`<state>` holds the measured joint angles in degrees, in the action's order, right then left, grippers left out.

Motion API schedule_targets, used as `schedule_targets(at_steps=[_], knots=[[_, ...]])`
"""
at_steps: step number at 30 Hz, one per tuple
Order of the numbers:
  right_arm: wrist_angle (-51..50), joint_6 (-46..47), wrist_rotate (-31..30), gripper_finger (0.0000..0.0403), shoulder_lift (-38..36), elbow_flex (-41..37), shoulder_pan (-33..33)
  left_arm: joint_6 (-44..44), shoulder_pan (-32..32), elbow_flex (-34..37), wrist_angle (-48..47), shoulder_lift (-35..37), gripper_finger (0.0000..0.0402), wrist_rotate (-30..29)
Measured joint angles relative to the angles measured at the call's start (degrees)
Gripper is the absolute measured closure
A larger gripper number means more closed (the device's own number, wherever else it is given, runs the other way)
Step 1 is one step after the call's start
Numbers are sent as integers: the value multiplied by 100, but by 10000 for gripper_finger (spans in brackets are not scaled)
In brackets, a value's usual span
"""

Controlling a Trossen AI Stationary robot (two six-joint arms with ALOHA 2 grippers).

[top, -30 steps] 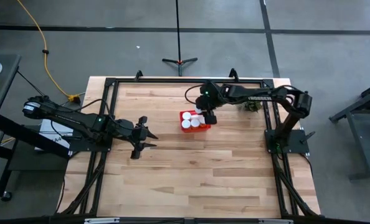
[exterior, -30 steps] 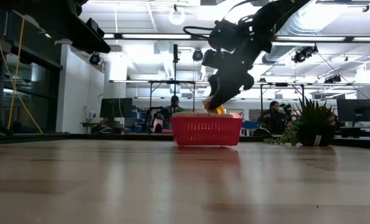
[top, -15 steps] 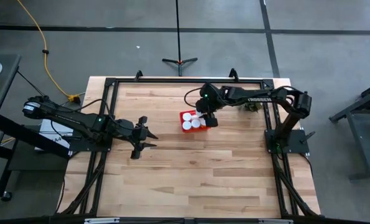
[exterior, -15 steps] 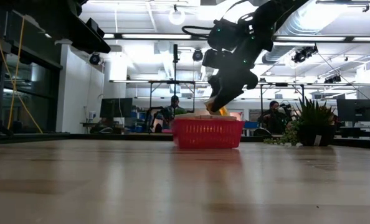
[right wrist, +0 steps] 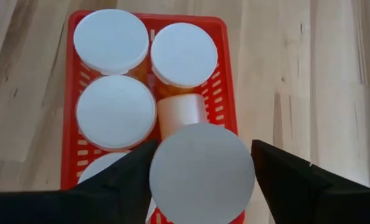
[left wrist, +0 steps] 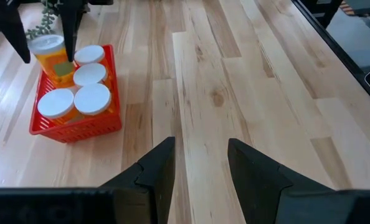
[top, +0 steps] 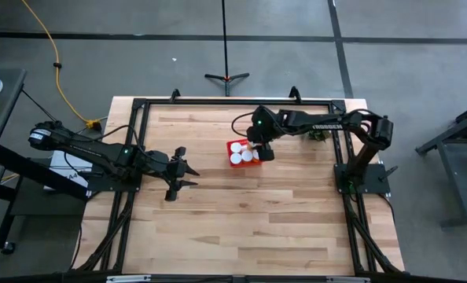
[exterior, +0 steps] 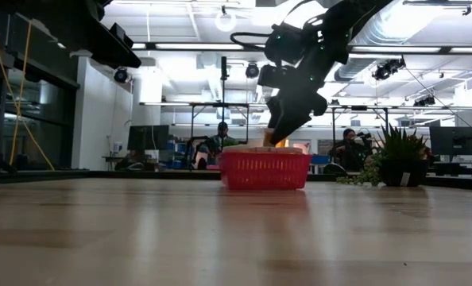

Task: Pick and place pill bottles into a basket
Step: Put the orange pill bottle into the red bin, then return to Home Position

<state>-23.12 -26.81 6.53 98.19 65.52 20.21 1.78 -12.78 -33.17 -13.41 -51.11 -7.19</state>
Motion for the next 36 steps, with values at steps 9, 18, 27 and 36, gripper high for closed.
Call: schedule_targets(at_steps=[9, 18, 27, 36], knots=[[15, -12, 48, 145, 0, 0, -11, 0, 0, 0, 0, -2, 220, 1], [-23, 124, 328, 146, -17, 374, -10, -9, 0, 0, -2, -2, 220, 1], [-156, 422, 795, 147, -26, 975, -13, -44, 0, 0, -7, -2, 220, 1], [-281, 615, 927, 148, -38, 1274, -13, -123, 0, 0, -4, -2, 220, -162]])
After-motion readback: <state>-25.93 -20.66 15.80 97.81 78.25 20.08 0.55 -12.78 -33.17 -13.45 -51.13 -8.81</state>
